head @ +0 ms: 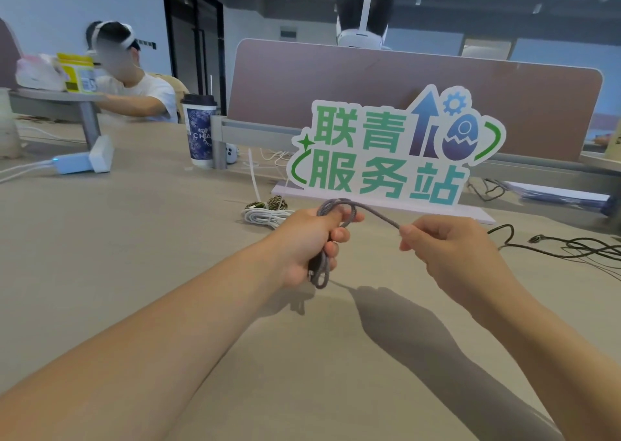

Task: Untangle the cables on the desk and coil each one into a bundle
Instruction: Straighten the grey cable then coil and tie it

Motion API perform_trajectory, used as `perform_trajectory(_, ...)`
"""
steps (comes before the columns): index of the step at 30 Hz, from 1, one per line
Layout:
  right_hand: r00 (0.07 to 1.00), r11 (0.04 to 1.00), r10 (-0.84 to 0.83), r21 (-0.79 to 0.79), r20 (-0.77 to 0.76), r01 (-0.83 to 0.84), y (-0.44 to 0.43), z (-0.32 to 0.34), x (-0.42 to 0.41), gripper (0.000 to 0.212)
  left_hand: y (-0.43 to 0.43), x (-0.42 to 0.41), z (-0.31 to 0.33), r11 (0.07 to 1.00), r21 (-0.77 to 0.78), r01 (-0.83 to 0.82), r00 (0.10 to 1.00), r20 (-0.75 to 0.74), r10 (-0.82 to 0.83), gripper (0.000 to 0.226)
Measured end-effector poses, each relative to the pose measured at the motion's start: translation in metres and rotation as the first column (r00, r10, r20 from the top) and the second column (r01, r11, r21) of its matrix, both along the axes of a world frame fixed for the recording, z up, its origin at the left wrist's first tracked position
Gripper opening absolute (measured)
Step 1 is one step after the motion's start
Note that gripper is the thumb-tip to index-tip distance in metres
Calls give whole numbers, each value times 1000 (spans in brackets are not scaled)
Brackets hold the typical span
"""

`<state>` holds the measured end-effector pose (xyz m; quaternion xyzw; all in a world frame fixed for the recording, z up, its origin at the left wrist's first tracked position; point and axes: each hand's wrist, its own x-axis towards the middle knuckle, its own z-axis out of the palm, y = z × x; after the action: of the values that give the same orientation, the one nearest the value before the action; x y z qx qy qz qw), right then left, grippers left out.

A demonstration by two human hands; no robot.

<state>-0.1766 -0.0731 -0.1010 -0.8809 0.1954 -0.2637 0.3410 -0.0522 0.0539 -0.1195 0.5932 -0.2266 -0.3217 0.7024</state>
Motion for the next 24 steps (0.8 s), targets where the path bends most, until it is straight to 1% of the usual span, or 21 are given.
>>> perform_trajectory(4, 999, 998, 41, -38, -30, -42, 10, -8, 3, 35, -1, -6, 2, 992, -70, 108, 993, 61, -104, 37)
perform_trajectory(8, 998, 998, 55, -9, -21, -55, 11, -14, 6, 37, 0, -10, 3, 983, -81, 164, 980, 123, -154, 53)
perform_trajectory(9, 998, 998, 59, -6, -15, -59, 11, -15, 7, 37, 0, -11, 3, 982, -79, 170, 979, 127, -159, 54)
perform_trajectory(10, 998, 998, 64, -6, -17, -64, 11, -16, 7, 38, 0, -12, 2, 982, -73, 171, 979, 124, -162, 51)
perform_trajectory(12, 996, 996, 86, 5, -30, -86, 12, -17, 7, 39, -2, -13, 2, 987, -51, 150, 981, 134, -142, 38)
perform_trajectory(14, 992, 993, 118, 25, -48, -116, 13, -19, 8, 40, -5, -14, -2, 996, -25, 80, 977, 202, -73, 22)
perform_trajectory(16, 988, 990, 137, 27, -74, -135, 15, -19, 9, 40, -9, -15, -6, 1000, -10, -10, 962, 272, 12, 22)
perform_trajectory(17, 986, 990, 142, 23, -91, -140, 17, -20, 9, 41, -11, -16, -8, 999, -25, -38, 964, 264, 44, 24)
perform_trajectory(18, 982, 989, 146, 13, -116, -146, 18, -20, 9, 42, -12, -16, -7, 997, -48, -56, 973, 219, 66, 26)
perform_trajectory(19, 977, 989, 149, -5, -151, -151, 20, -19, 9, 43, -12, -16, -5, 994, -88, -65, 989, 131, 76, 27)
perform_trajectory(21, 965, 987, 134, -56, -226, -150, 22, -16, 7, 45, -9, -9, 0, 974, -202, -101, 992, -95, 83, 26)
perform_trajectory(24, 954, 977, 99, -153, -284, -147, 21, -8, 2, 44, 0, 8, 9, 923, -289, -255, 927, -346, 147, 22)
